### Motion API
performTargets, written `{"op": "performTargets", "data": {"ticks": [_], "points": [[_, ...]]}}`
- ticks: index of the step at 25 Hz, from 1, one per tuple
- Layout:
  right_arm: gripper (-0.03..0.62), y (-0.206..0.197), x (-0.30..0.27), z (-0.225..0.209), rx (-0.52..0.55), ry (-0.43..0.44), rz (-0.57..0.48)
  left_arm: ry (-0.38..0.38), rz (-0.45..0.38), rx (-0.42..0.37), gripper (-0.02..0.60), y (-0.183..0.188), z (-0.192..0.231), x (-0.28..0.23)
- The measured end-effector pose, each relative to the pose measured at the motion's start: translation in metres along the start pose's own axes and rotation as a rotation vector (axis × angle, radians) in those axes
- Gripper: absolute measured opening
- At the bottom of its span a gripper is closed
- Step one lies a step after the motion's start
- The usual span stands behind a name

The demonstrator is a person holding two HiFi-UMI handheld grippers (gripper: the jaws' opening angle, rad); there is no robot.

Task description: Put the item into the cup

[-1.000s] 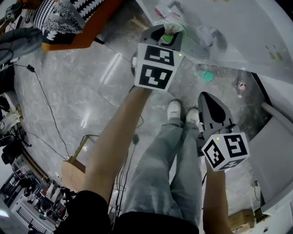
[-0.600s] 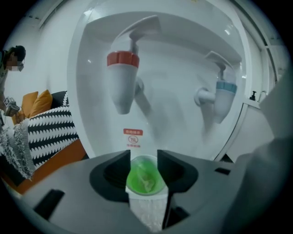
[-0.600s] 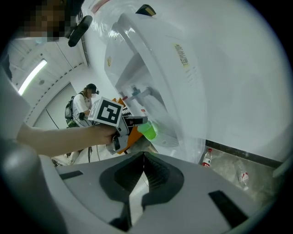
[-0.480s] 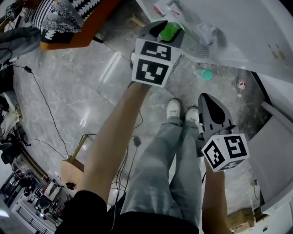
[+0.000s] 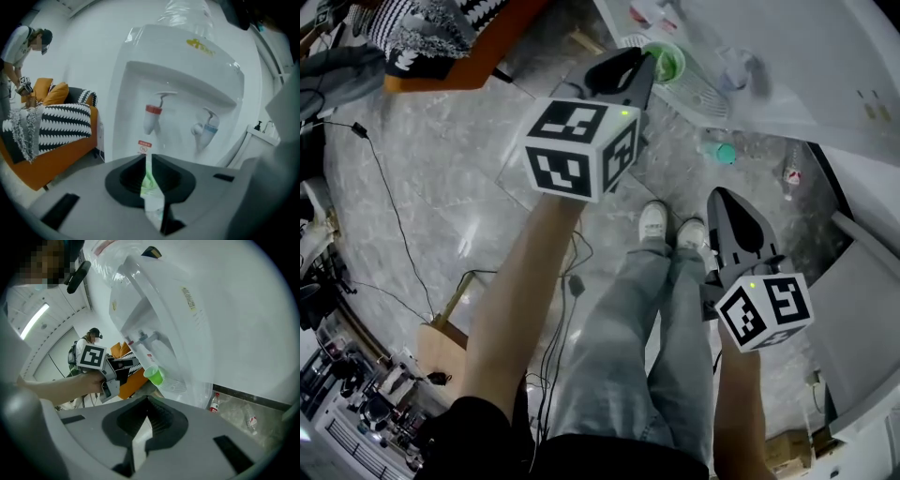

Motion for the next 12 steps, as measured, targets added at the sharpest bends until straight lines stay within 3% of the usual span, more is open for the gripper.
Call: {"op": "performTargets", "data": {"ticks": [5, 12], "points": [[0.009, 0.008, 0.007, 0.008, 0.046, -0.050, -0.024, 0.105, -0.012, -0.070, 0.016, 0.000, -0.001, 0.046], [0.009, 0.027, 0.027, 0.038, 0.088, -0.051, -0.037, 0.131, -0.010, -0.100, 0.014, 0.015, -0.030, 0.123]]}}
Point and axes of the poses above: the fingertips, and each gripper's own axes: x backward along the fingers, z to its left, y out of its top, the point moved 1 cm from there along x, backward along the fingers, and after that the axes turned 1 degree about z, right-handed, at the moved point
